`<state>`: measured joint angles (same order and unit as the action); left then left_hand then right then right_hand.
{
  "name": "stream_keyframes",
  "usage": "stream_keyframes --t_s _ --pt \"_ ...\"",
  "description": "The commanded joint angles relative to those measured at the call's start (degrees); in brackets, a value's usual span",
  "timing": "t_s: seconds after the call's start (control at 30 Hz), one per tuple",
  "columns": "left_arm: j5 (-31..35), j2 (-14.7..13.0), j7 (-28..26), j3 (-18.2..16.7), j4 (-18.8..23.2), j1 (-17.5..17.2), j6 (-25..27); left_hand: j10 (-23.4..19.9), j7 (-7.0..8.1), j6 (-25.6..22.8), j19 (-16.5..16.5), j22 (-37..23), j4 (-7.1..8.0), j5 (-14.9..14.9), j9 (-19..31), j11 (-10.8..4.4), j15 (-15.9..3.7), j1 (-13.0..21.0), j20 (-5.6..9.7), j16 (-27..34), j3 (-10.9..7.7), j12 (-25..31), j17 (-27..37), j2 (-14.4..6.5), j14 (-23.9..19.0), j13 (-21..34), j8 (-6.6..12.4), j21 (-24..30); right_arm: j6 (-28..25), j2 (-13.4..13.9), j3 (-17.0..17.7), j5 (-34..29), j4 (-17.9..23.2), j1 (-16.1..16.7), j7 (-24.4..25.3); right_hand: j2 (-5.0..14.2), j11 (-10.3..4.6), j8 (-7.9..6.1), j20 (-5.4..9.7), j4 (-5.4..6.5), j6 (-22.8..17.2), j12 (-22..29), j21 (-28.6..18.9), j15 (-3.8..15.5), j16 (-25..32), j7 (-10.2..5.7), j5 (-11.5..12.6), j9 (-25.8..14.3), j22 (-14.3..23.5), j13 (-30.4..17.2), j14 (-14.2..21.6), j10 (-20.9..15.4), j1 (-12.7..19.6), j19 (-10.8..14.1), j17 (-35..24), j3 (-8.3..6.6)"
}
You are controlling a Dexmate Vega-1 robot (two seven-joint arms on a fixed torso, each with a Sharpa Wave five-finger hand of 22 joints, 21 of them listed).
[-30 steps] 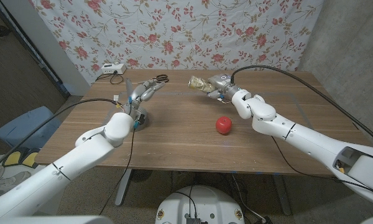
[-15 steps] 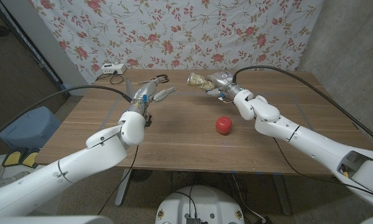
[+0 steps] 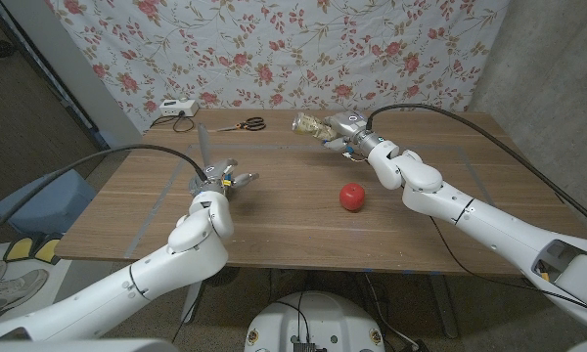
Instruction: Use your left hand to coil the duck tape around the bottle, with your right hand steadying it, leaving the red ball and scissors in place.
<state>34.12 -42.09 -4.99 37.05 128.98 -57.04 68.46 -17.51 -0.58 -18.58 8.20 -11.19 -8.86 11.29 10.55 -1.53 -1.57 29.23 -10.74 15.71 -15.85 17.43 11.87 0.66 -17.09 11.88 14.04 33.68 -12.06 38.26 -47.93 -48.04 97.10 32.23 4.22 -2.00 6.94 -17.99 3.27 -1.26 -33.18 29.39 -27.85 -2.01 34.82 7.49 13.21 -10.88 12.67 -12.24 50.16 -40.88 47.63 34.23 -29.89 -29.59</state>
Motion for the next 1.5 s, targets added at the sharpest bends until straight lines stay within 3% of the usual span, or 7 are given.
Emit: stream_keyframes --t_s 0.03,0.27,0.47,0.83,1.1,1.33,1.5 --pt "80.3 18.3 58.7 -11.7 -5.8 -7.7 -13.9 -2.3 -0.05 -2.2 0.6 0.1 0.06 0.3 0.2 -0.21 -0.17 0.6 -0.18 0.7 -0.04 1.0 0.3 0.5 -1.8 0.5 0.63 0.1 1.2 -0.3 0.6 0.3 -0.7 0.0 0.2 11.58 -8.47 -0.12 4.13 1.52 -20.4 -0.3 -0.5 13.97 -0.1 -8.73 0.2 -0.1 0.1 -0.2 8.4 -16.3 -2.0 -0.1 -0.3 -1.29" --pt "91.3 28.0 62.1 -16.5 -7.0 -9.7 -23.9 -7.2 0.7 -8.7 1.1 0.2 0.39 0.5 0.8 -1.46 -0.81 1.3 -0.21 1.2 0.12 3.4 0.7 1.1 -4.5 1.9 2.38 -0.5 1.8 -0.2 0.8 0.7 -1.4 -0.1 0.4 11.64 -8.48 0.04 4.32 1.53 -20.6 -0.5 -0.7 13.95 -0.3 -8.66 0.2 -0.1 0.1 -0.2 8.4 -16.4 -1.9 -0.2 -0.4 -1.17" --pt "95.0 32.3 58.2 -17.8 -5.5 -11.3 -26.9 -3.5 0.4 -4.5 0.9 0.2 0.57 0.6 1.0 -0.94 -0.48 2.0 -0.92 0.5 -0.14 2.4 1.1 0.7 -3.3 2.6 0.19 -1.1 2.7 -0.5 0.8 1.4 -2.3 -0.5 0.7 11.66 -8.45 0.21 4.43 1.53 -20.7 -0.7 -0.9 13.93 -0.4 -8.6 0.2 -0.1 0.1 -0.3 8.5 -16.6 -1.9 -0.2 -0.4 -1.04" --pt "102.1 40.4 45.0 -18.3 -5.8 -14.2 -23.9 -5.3 -0.37 -5.6 3.8 0.1 1.76 0.3 1.1 0.55 0.11 2.0 -1.12 1.5 -1.22 3.0 1.6 -2.4 -5.8 3.2 0.1 -0.5 3.7 -0.4 0.8 2.5 -3.2 -0.4 1.0 11.67 -8.3 0.51 4.51 1.56 -21.0 -1.2 -1.4 13.88 -0.8 -8.5 0.2 -0.1 0.0 -0.3 8.5 -16.7 -1.8 -0.3 -0.6 -0.73" --pt "106.2 45.5 37.2 -18.6 -6.3 -15.4 -23.1 -5.0 -0.62 -2.3 7.1 0.1 2.17 -0.2 1.0 1.33 0.45 0.8 -1.4 1.9 -0.64 2.7 1.6 -2.0 -7.1 3.6 -1.57 0.3 4.2 0.0 1.0 3.4 -3.5 0.1 1.2 11.65 -8.26 0.76 4.56 1.56 -21.1 -1.5 -1.7 13.84 -1.0 -8.39 0.2 -0.2 0.0 -0.4 8.5 -16.7 -1.7 -0.6 -0.7 -0.52" --pt "112.0 50.4 40.2 -19.8 -5.2 -16.3 -27.4 -4.7 -0.48 -2.7 7.4 0.2 2.26 -0.3 1.0 1.7 0.63 0.4 -1.51 2.0 -0.38 2.5 1.6 -1.7 -7.8 3.7 -1.48 0.1 5.5 0.6 1.8 4.4 -3.5 0.7 2.8 11.68 -8.21 0.89 4.55 1.56 -21.3 -1.8 -2.0 13.83 -1.2 -8.38 0.1 -0.2 -0.1 -0.3 8.4 -16.7 -1.7 -0.7 -0.7 -0.39" --pt "115.2 52.4 46.8 -21.2 -4.9 -16.1 -32.2 -3.9 -0.6 -3.1 7.5 0.3 1.96 -0.2 0.9 1.99 0.66 0.6 -1.51 1.9 -0.35 2.1 1.5 -1.4 -7.6 3.9 -1.38 -0.1 6.5 1.1 2.1 5.0 -3.5 0.9 3.0 11.72 -8.05 1.02 4.58 1.57 -21.4 -2.0 -2.1 13.82 -1.3 -8.37 0.1 -0.2 -0.1 -0.3 8.5 -16.9 -1.6 -0.7 -0.8 -0.29"
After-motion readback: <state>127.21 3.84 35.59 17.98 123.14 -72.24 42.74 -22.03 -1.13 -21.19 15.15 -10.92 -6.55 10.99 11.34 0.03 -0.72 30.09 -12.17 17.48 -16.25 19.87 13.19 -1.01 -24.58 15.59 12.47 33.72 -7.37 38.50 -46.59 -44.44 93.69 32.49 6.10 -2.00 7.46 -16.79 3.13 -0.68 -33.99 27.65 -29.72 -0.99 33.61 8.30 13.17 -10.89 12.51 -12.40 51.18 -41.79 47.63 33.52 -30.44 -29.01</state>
